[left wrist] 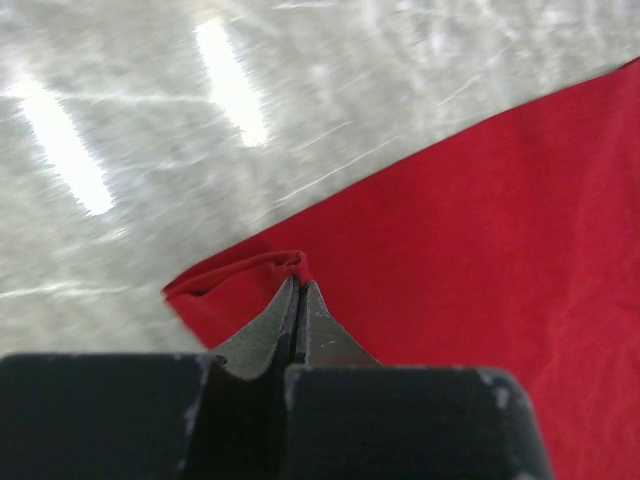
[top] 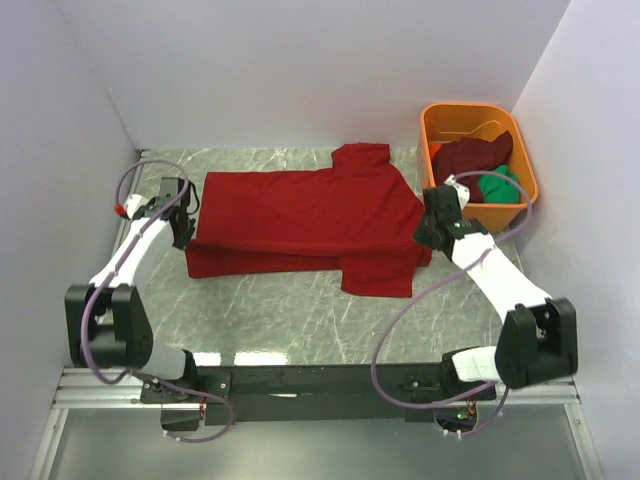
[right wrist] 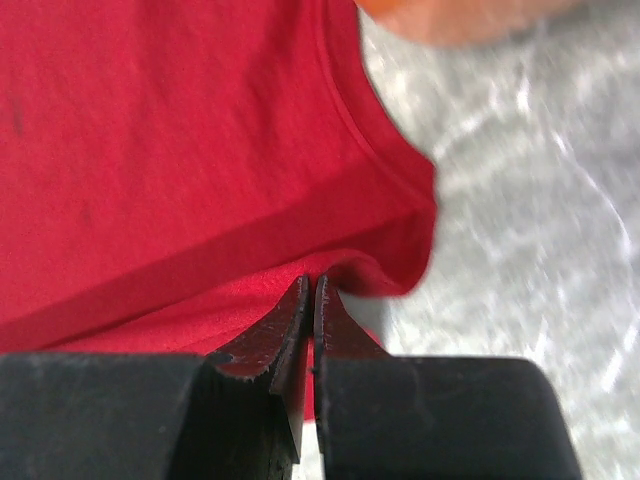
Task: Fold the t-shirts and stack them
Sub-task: Fold the tshirt
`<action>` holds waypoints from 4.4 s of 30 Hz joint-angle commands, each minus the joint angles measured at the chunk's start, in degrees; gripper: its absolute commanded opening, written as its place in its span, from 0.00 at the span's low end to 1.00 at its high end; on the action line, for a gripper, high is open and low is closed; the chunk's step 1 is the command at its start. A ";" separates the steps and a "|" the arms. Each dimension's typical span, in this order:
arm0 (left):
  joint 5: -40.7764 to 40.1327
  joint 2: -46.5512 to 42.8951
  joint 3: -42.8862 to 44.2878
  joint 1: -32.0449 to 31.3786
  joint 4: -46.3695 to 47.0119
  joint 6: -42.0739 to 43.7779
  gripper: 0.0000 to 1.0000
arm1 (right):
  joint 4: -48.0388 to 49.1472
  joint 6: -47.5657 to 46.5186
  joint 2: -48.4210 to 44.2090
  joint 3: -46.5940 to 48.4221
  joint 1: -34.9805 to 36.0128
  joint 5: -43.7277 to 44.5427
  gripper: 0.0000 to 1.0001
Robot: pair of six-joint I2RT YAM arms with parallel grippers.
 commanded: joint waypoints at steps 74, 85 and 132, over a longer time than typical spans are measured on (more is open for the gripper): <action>2.26 -18.31 -14.29 0.64 2.63 2.35 0.01 | 3.64 1.45 -15.17 -13.05 -2.24 0.74 0.00; 2.35 -2.47 -6.29 0.64 6.68 2.78 0.01 | 7.16 2.07 -2.07 -6.28 -2.32 0.74 0.00; 3.15 12.58 6.29 -0.24 6.86 5.51 0.60 | 10.24 1.72 2.18 -4.43 -5.40 -2.43 0.67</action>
